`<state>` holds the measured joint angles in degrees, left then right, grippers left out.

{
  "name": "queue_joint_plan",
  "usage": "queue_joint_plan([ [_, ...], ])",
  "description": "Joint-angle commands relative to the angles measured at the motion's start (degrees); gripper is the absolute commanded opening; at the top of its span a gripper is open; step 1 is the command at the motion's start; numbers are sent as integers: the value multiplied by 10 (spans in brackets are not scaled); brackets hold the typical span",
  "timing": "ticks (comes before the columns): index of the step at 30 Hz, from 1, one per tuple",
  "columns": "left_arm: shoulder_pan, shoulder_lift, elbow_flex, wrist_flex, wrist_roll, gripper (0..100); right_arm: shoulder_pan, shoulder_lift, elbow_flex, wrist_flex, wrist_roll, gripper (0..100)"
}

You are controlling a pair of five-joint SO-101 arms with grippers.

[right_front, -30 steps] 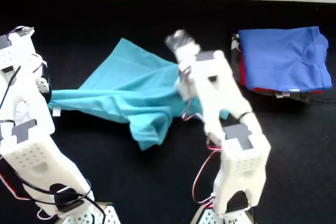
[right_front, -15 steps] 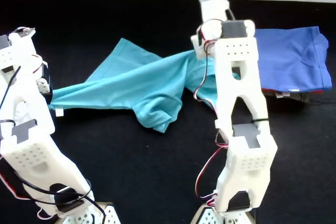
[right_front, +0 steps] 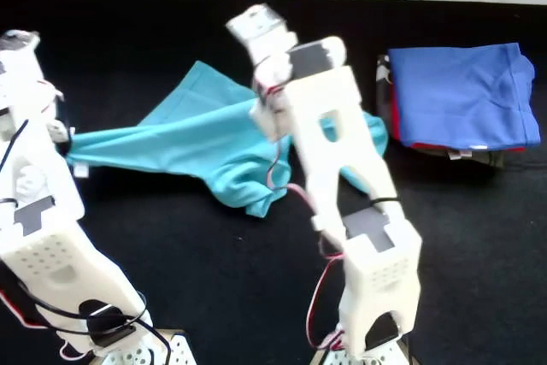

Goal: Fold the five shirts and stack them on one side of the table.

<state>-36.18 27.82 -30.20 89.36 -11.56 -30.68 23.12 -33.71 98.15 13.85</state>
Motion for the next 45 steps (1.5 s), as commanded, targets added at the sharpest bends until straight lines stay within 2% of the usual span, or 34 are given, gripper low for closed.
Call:
queue_joint_plan([
  [1,-10,-3,-29,-29,-5,9,-50,-6,70,-7,7,7],
  [7,-10,-3,-28,-36,-5,9,-98,-6,191,-97,7,5],
  [14,-29,-4,-31,-36,-6,9,-115,-6,266,-190,7,5],
  [23,-79,-4,-52,-55,-6,9,-169,-15,264,-188,7,5],
  [30,-88,-3,-57,-55,-6,9,-136,-30,264,-189,7,5],
  [36,-85,-3,-56,-55,-6,9,-134,-29,264,-193,7,5],
  [45,-84,-3,-56,-52,-6,9,-106,-33,188,-160,7,5],
])
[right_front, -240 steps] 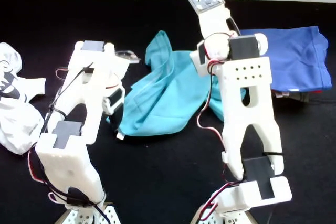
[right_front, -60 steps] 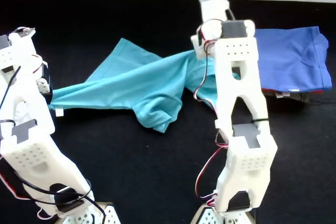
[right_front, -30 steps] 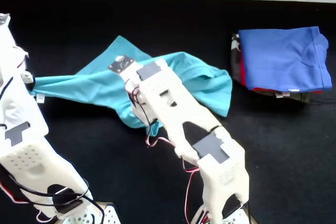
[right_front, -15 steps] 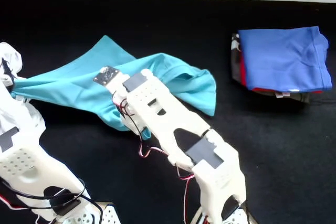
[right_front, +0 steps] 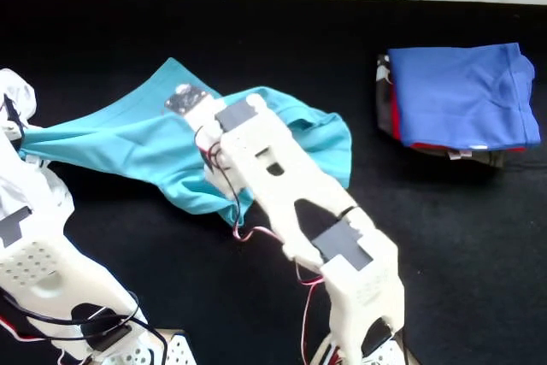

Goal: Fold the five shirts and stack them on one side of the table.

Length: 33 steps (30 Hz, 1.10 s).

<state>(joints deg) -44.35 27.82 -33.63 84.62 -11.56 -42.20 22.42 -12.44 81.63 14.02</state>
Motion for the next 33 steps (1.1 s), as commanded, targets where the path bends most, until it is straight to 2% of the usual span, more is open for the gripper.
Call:
queue_joint_plan([
  [1,-2,-3,-22,-4,-6,9,3,-15,-24,6,5,5],
  [7,-2,-3,-22,-4,-6,9,-60,67,-29,10,5,5],
  [12,-3,-3,-22,-4,-6,9,-116,54,-29,35,5,5],
  [19,-3,-3,-22,-4,-6,9,-89,10,-29,47,5,13],
  [25,-2,-3,-22,-5,-6,9,-88,13,-23,58,4,209],
  [33,-2,-3,-22,-5,-6,9,-132,74,-29,58,3,217],
])
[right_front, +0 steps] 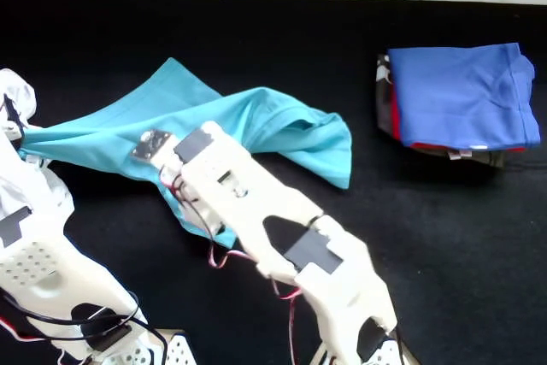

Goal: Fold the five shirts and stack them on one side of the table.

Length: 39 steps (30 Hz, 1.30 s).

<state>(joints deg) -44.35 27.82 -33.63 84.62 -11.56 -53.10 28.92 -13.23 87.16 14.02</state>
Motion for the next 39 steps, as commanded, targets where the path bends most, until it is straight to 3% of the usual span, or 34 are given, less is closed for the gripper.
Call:
queue_joint_plan([
  [1,-2,-3,-22,-5,-6,9,-30,20,-24,3,3,219],
  [18,-6,-3,-23,-8,-6,9,10,212,-284,138,5,209],
  [22,-6,-3,-23,-6,-6,9,28,218,-299,138,11,6],
  [27,-3,-2,-21,-4,-6,9,63,213,-298,139,27,5],
  [36,17,-5,63,0,-35,9,174,9,-295,139,27,6],
  [39,48,-7,82,47,-39,9,237,-64,-295,138,26,6],
])
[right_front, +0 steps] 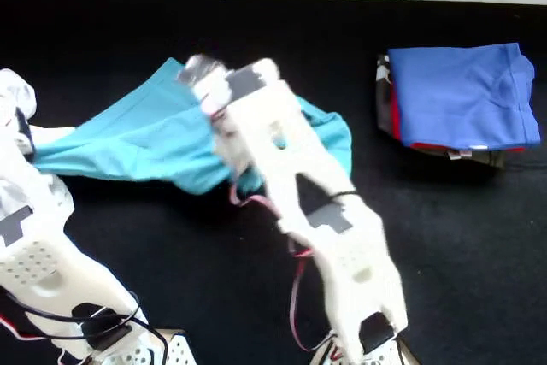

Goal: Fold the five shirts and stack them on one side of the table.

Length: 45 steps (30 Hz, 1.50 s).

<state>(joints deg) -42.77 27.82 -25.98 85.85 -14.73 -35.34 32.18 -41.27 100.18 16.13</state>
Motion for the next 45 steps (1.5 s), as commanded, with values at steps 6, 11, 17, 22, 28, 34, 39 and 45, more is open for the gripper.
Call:
queue_joint_plan([
  [6,102,-10,-29,156,-7,9,170,-194,-20,7,9,6],
  [11,117,-96,-36,156,-4,9,213,-270,-20,7,9,6],
  [17,121,-293,4,156,-4,9,246,-342,-20,-14,9,6],
  [22,121,-416,34,155,-4,9,251,-425,-20,-16,9,6],
  [28,119,-503,1,154,-4,9,252,-523,-20,-71,9,6],
  [34,119,-538,-36,150,-4,9,252,-584,-20,-131,84,6],
  [39,118,-544,-41,102,15,9,252,-611,-20,-193,114,6],
  [45,119,-545,-44,61,70,9,252,-626,-20,-288,134,6],
])
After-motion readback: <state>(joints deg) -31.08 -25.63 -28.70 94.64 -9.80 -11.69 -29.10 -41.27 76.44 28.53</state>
